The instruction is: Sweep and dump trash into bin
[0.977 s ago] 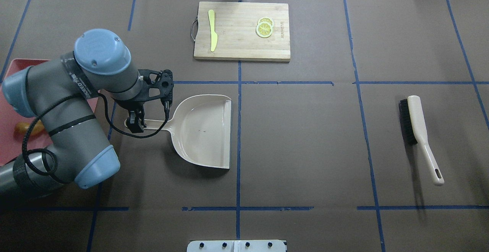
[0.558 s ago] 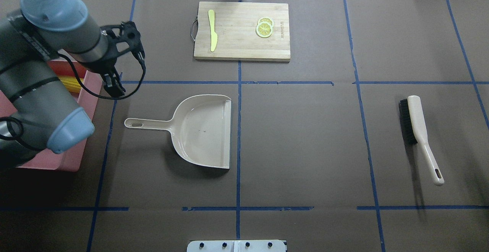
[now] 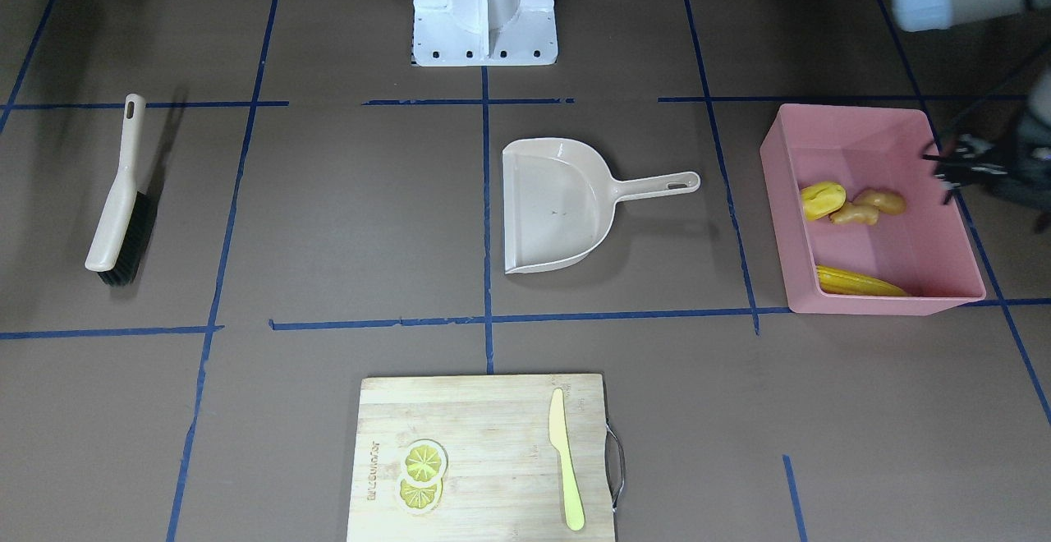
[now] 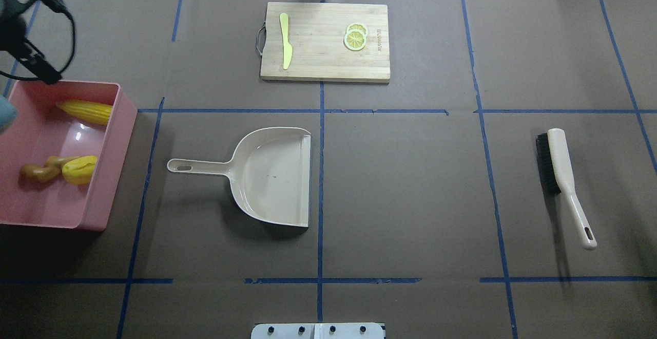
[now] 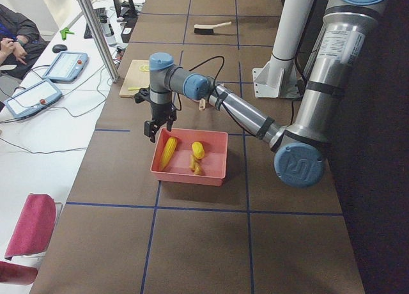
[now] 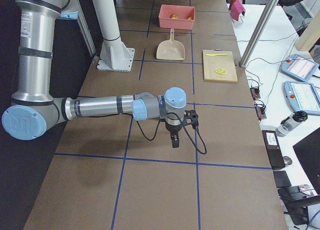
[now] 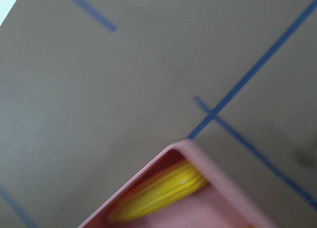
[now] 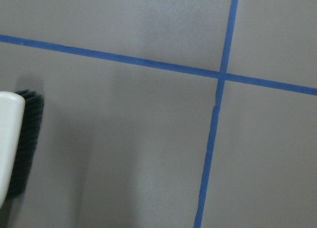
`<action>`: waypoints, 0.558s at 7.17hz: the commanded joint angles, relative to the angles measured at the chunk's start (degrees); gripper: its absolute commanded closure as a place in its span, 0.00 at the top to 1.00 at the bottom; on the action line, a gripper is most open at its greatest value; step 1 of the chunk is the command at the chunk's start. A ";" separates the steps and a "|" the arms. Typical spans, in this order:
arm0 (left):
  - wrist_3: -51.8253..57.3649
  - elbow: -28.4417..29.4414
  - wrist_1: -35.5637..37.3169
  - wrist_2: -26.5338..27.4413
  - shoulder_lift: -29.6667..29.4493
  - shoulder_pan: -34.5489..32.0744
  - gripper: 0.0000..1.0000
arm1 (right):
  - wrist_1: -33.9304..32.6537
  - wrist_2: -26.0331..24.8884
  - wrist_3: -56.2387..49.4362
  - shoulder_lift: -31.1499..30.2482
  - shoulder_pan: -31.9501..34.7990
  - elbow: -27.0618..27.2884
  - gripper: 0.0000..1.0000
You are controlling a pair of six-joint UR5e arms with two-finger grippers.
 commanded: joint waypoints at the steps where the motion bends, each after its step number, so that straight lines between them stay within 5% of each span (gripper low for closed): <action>1: -0.70 4.78 0.09 -5.10 6.66 -8.31 1.00 | -0.04 0.09 0.41 -0.06 0.09 1.01 1.00; 4: 3.77 16.12 -1.75 -12.50 7.38 -13.96 1.00 | -0.30 0.01 0.33 -0.15 0.18 0.22 1.00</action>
